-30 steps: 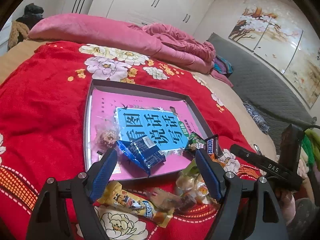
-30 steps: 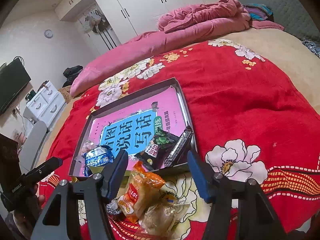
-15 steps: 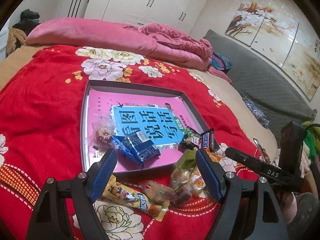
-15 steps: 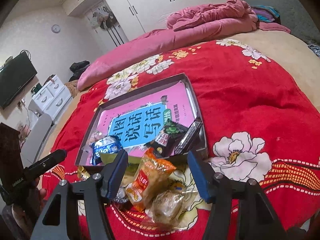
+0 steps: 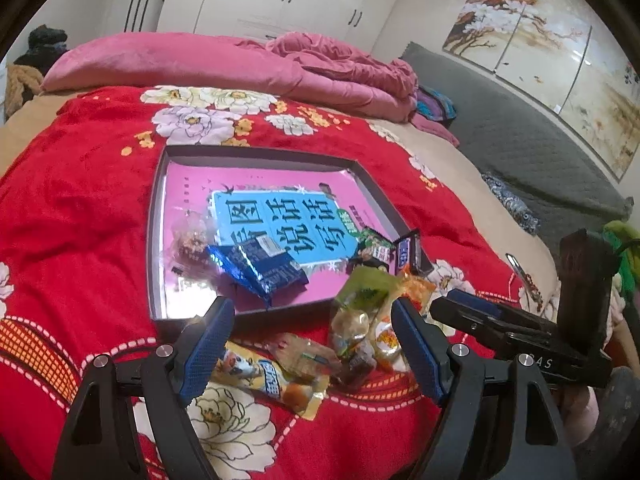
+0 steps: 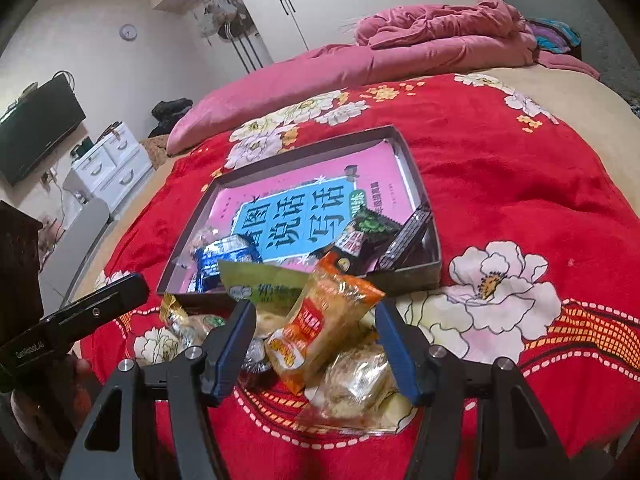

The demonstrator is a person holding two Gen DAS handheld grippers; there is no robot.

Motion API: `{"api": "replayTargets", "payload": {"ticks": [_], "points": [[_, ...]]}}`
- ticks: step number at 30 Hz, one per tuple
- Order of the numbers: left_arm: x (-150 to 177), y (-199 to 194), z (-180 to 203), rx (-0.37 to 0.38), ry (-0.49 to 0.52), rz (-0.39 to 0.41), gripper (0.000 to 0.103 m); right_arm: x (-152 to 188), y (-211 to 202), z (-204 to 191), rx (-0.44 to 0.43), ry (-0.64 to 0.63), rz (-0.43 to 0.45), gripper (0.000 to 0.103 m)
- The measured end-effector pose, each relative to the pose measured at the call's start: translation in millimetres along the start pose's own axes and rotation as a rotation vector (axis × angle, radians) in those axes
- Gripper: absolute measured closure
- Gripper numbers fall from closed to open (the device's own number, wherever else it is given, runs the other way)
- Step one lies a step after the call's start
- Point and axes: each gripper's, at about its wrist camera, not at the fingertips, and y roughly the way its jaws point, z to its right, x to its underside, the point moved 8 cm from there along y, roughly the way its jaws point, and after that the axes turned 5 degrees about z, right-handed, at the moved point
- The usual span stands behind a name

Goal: Organize snacks
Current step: 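Move both open tools back toward the snack pile beside the tray, then lower the right tool onto the orange-wrapped snack bag and close it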

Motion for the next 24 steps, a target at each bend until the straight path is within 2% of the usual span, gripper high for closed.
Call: {"api": "replayTargets", "payload": {"ticks": [12, 24], "points": [[14, 1, 5, 0.008, 0.001, -0.043, 0.021, 13, -3, -8, -0.013, -0.023, -0.026, 0.041], [37, 19, 16, -0.009, 0.069, -0.122, 0.021, 22, -4, -7, -0.021, -0.021, -0.046, 0.041]]}}
